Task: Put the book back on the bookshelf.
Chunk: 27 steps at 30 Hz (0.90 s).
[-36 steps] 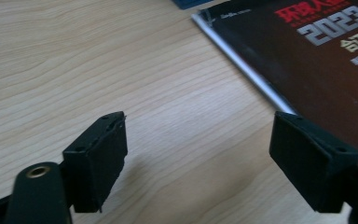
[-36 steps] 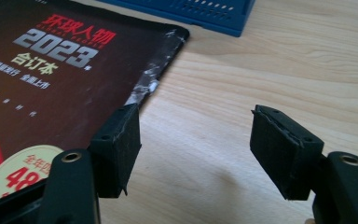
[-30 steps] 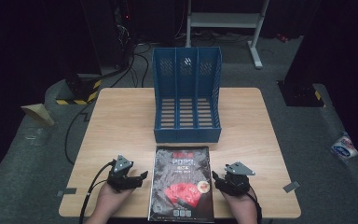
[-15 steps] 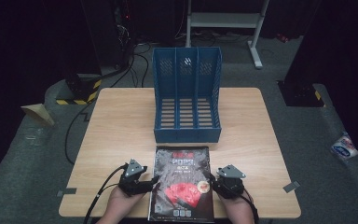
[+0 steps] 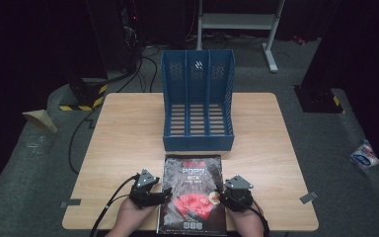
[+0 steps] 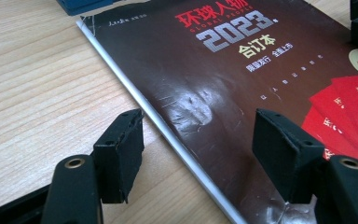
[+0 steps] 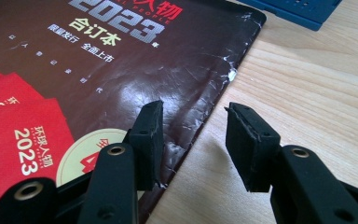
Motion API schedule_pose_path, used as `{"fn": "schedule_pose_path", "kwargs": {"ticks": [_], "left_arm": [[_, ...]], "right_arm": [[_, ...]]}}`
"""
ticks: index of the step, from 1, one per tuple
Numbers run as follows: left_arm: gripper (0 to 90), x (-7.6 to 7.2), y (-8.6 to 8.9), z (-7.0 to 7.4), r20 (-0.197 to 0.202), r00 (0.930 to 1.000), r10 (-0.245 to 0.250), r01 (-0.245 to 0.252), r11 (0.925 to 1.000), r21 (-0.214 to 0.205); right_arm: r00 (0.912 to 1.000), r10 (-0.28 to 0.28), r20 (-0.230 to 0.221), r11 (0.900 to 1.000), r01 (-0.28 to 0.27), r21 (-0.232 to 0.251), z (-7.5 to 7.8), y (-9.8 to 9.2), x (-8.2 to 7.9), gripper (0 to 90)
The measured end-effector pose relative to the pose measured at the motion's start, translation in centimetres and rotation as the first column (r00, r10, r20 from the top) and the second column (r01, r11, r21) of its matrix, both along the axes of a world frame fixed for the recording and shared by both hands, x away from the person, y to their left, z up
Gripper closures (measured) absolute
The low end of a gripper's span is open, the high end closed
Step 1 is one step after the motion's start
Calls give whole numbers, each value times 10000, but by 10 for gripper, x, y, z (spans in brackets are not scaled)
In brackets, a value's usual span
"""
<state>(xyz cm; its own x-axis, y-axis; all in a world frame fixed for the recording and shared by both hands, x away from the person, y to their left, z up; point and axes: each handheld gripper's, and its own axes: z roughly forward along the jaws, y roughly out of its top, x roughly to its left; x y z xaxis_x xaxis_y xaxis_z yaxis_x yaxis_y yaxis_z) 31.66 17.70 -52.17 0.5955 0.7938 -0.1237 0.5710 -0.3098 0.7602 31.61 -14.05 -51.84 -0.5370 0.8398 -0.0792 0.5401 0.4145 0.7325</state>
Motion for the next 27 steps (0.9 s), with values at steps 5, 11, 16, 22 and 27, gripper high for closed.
{"fn": "schedule_pose_path", "kwargs": {"ticks": [5, 11, 16, 22, 27], "left_arm": [[341, 1, -1, -2, -98, 10000, -3, 4, 10000, 57], [332, 2, -3, -2, -259, 9997, -5, 5, 10000, 16], [318, 2, -3, -2, -201, 9998, -98, 99, 9999, 87], [307, 1, -6, -2, -255, 9995, -165, 164, 9999, -14], [271, 1, -8, -2, -352, 9990, -272, 271, 9996, -37]], "right_arm": [[9998, -19, -213, 9996, 25, 299, -1, 0, 0, 540], [9984, -64, -569, 9975, 104, 699, -1, -1, 1, 488], [9969, 20, -787, 9953, 56, 966, -2, -1, 2, 459], [9948, 175, -1000, 9929, -55, 1186, -2, 3, 1, 417], [9949, 250, -980, 9918, -124, 1273, -3, 8, -1, 384]]}}
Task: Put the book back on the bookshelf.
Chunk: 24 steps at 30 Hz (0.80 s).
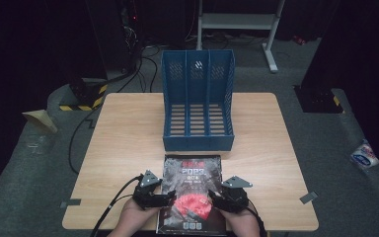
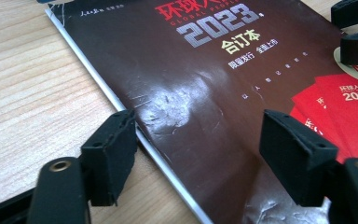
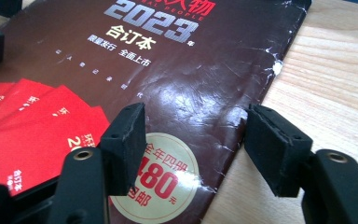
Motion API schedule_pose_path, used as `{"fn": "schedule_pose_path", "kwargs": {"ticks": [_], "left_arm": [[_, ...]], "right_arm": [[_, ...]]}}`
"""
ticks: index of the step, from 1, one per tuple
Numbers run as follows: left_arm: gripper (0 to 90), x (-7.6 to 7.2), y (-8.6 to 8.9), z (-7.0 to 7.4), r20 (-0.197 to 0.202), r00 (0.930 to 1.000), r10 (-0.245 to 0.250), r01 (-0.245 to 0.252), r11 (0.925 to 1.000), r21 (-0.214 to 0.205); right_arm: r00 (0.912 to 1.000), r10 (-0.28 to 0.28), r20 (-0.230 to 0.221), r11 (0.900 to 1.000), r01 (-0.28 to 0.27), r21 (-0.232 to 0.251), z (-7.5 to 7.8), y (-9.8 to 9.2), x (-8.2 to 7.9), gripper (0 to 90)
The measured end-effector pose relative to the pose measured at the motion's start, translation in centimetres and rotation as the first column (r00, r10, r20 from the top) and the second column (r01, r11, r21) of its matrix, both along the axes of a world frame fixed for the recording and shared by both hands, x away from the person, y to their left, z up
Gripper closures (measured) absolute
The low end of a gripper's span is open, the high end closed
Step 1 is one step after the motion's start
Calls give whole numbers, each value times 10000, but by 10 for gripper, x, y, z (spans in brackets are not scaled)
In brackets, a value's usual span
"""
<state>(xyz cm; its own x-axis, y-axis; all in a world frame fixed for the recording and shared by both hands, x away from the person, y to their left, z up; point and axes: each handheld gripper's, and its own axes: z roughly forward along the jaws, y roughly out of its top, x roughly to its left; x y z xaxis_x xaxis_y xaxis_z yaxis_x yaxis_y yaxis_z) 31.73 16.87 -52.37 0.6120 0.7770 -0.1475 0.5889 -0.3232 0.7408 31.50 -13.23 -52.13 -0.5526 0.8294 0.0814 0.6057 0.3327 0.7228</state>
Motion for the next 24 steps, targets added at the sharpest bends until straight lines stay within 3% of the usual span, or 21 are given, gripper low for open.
{"fn": "schedule_pose_path", "kwargs": {"ticks": [3, 4, 7, 17, 20, 21, 22, 23, 24], "left_arm": [[255, 1, 0, 0, -117, 9999, 76, -78, 9998, -188], [250, 0, 1, 0, -248, 9996, 166, -175, 9992, -373], [241, 0, 1, 0, -247, 9995, 192, -202, 9991, -375], [252, -2, -2, -2, 60, 9990, 442, -441, 9989, -141], [311, -3, -1, -1, 170, 9983, 559, -559, 9984, -10], [323, -3, -1, -1, 163, 9984, 548, -548, 9985, -42], [350, -3, -1, -1, 165, 9981, 587, -586, 9983, -73], [352, -3, -1, -1, 165, 9981, 587, -586, 9983, -73], [352, -3, -1, -1, 172, 9980, 601, -600, 9982, -74]], "right_arm": [[9998, -98, -163, 9996, 102, 271, 0, -2, 0, 387], [9992, -186, -347, 9980, 207, 599, 0, -4, 1, 400], [9992, -178, -356, 9968, 205, 772, 0, -6, 2, 406], [9993, -127, -364, 9931, 169, 1162, 1, -8, 2, 413], [9995, -70, -296, 9917, 107, 1278, 1, -8, 1, 456], [9990, 277, -344, 9842, -213, 1756, 1, -8, 1, 471], [9954, 664, -686, 9766, -508, 2090, 1, -2, 1, 452], [9954, 664, -686, 9766, -508, 2090, 1, -2, 1, 452], [9964, 640, -556, 9836, -535, 1725, 0, 2, 0, 445]]}}
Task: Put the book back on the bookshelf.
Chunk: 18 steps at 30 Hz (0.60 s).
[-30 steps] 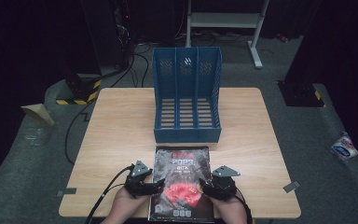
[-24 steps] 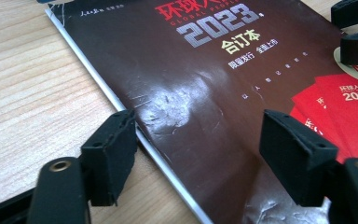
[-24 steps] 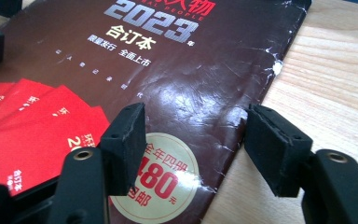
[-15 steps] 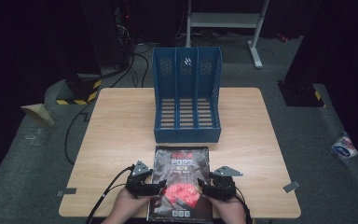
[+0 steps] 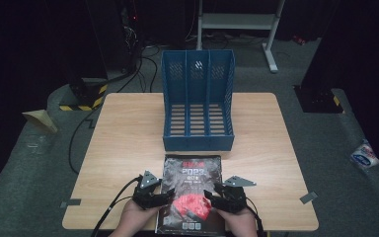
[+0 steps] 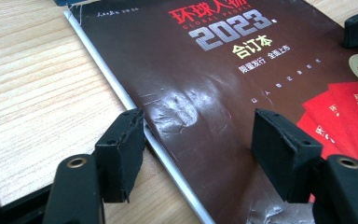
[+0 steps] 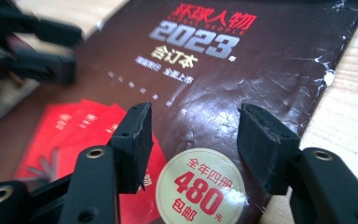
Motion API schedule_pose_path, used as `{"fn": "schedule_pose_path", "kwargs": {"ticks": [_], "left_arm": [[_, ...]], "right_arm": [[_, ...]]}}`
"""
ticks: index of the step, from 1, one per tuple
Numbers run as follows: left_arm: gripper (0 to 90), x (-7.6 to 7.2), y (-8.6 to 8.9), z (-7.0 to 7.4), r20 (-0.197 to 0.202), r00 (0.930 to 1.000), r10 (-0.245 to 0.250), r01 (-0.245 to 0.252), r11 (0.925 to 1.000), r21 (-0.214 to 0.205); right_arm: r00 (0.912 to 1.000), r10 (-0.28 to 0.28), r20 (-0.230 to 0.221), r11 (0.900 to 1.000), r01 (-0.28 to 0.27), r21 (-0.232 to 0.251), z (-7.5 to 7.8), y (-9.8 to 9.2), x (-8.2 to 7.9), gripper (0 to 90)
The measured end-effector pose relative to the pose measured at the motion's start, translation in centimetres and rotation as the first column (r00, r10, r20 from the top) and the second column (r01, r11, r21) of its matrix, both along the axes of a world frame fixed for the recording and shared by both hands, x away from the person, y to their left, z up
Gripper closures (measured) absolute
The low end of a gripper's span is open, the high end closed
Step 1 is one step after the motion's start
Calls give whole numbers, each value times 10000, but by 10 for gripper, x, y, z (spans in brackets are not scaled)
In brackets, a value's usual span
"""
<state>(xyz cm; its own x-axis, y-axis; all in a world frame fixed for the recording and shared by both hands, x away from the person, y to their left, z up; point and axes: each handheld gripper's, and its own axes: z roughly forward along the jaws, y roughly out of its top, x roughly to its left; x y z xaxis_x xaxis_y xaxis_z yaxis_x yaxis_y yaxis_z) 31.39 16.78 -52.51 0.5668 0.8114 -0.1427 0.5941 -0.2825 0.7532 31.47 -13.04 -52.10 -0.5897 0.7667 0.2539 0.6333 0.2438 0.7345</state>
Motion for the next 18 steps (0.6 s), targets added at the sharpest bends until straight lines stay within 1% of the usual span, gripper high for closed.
{"fn": "schedule_pose_path", "kwargs": {"ticks": [1, 2, 3, 4, 5, 6, 7, 8, 9, 10, 12, 13, 14, 15, 16, 18], "left_arm": [[355, 0, 0, 0, 0, 10000, 14, -14, 10000, 12], [359, 0, 1, 0, 71, 10000, 55, -56, 9998, 168], [353, 0, 1, 0, 71, 10000, 55, -56, 9998, 168], [339, 0, 2, 1, 81, 9993, 362, -364, 9990, 265], [326, 0, 2, 1, 81, 9993, 362, -364, 9990, 265], [319, 1, 2, 1, 83, 9985, 533, -536, 9980, 347], [319, 1, 2, 1, 83, 9985, 533, -536, 9980, 347], [316, 1, 2, 1, 82, 9984, 559, -562, 9978, 341], [316, 1, 1, 0, 92, 9984, 556, -559, 9979, 332], [316, 1, 1, 0, 85, 9986, 526, -528, 9982, 296], [313, 1, 0, 0, 71, 9995, 304, -305, 9993, 229], [313, 1, 0, 0, 71, 9995, 304, -305, 9993, 229], [313, 1, 0, 0, 74, 9997, 233, -235, 9995, 206], [314, 0, -2, 0, 72, 9996, 257, -259, 9995, 182], [314, 0, -2, 0, 72, 9996, 257, -259, 9995, 182], [314, 1, 0, 0, 14, 9997, 262, -262, 9996, 105]], "right_arm": [[9996, 89, 255, 9994, -81, -327, 0, 3, -1, 435], [9992, -39, 400, 9982, 62, -594, 1, 6, -1, 404], [9992, -39, 400, 9982, 62, -594, 1, 6, -1, 404], [9973, -451, 576, 9948, 501, -886, 2, 3, -1, 381], [9973, -451, 576, 9948, 501, -886, 2, 3, -1, 381], [9941, -860, 659, 9892, 931, -1131, 3, 1, -1, 351], [9941, -860, 659, 9892, 931, -1131, 3, 1, -1, 351], [9926, -1101, 520, 9853, 1159, -1253, 3, -1, 0, 335], [9926, -1101, 520, 9853, 1159, -1253, 3, -1, 0, 335], [9922, -1219, 252, 9834, 1242, -1323, 1, -1, 2, 322], [9933, -1119, 276, 9866, 1144, -1160, 0, 0, 2, 321], [9933, -1119, 276, 9866, 1144, -1160, 0, 0, 2, 321], [9939, -1087, 198, 9883, 1102, -1056, 0, 0, 2, 308], [9935, -1142, -6, 9911, 1139, -684, 0, 0, 3, 311], [9935, -1142, -6, 9911, 1139, -684, 0, 0, 3, 311], [9931, -1164, -169, 9928, 1158, -314, -1, -2, 3, 327]]}}
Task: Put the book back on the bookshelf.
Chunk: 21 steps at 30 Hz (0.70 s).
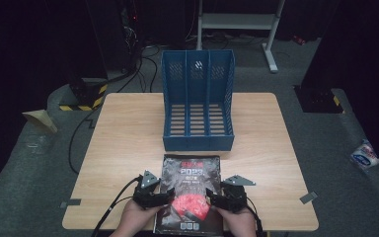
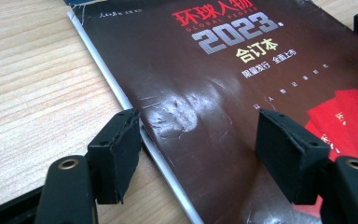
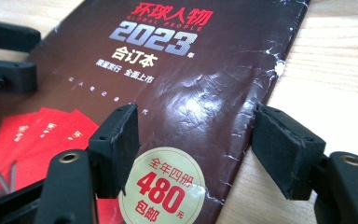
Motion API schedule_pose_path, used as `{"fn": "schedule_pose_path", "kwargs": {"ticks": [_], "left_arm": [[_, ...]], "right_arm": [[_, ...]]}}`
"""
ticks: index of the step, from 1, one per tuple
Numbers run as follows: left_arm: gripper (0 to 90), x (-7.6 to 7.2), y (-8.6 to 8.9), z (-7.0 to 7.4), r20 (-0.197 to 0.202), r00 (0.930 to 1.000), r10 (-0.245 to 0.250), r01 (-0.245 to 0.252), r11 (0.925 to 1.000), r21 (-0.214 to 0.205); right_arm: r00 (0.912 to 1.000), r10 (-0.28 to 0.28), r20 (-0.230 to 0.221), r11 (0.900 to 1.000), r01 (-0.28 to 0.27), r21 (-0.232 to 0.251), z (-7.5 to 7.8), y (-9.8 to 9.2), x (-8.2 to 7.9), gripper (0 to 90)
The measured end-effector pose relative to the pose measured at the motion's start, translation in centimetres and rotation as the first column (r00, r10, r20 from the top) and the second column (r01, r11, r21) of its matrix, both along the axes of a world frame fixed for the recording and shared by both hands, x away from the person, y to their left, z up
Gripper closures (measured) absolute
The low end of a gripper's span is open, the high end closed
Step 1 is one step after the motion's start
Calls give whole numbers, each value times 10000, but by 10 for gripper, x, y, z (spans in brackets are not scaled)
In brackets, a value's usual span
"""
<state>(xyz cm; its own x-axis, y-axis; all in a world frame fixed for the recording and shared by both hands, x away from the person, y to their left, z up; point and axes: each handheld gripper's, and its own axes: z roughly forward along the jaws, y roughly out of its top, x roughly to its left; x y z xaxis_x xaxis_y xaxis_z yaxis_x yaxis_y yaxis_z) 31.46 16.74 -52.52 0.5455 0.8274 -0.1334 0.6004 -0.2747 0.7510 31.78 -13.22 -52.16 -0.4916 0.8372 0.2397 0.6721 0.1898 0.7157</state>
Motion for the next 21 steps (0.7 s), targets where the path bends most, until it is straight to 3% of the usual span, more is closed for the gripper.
{"fn": "schedule_pose_path", "kwargs": {"ticks": [4, 11, 12, 13, 14, 15, 16, 17, 19, 21], "left_arm": [[335, 0, 1, 0, -8, 10000, 79, -79, 9999, -81], [400, 1, 6, 0, -87, 9995, 315, -318, 9988, -360], [425, 1, 6, 0, -100, 9994, 343, -347, 9986, -399], [470, 1, 7, 0, -114, 9994, 328, -333, 9982, -490], [470, 1, 7, 0, -123, 9999, 111, -117, 9987, -502], [516, 0, 5, -1, -157, 9999, -31, 22, 9983, -575], [557, -2, 2, 0, 77, 10000, -64, 66, 9997, -227], [552, -2, 1, 0, 99, 9999, -62, 63, 9999, -112], [517, -3, 1, 0, 82, 10000, 2, -1, 9999, -134], [497, -2, 3, 0, 111, 9999, 85, -84, 9999, -63]], "right_arm": [[9995, -94, -303, 9972, 116, 735, -1, -7, 2, 344], [10000, -12, -74, 9979, 16, 642, 0, -6, 2, 351], [9999, 85, 119, 9969, -94, 780, 0, -6, 1, 454], [9978, 665, 71, 9852, -668, 1580, 1, -7, 0, 448], [9978, 665, 71, 9852, -668, 1580, 1, -7, 0, 448], [9950, 997, -67, 9727, -960, 2112, 1, -4, 0, 442], [9923, 1225, 184, 9878, -1237, 943, 2, 10, -3, 439], [9901, 1355, 369, 9887, -1375, 590, 3, 16, -5, 433], [9889, 1419, 436, 9883, -1440, 498, 3, 18, -5, 420], [9925, 1077, 584, 9937, -1093, 260, 6, 16, -6, 406]]}}
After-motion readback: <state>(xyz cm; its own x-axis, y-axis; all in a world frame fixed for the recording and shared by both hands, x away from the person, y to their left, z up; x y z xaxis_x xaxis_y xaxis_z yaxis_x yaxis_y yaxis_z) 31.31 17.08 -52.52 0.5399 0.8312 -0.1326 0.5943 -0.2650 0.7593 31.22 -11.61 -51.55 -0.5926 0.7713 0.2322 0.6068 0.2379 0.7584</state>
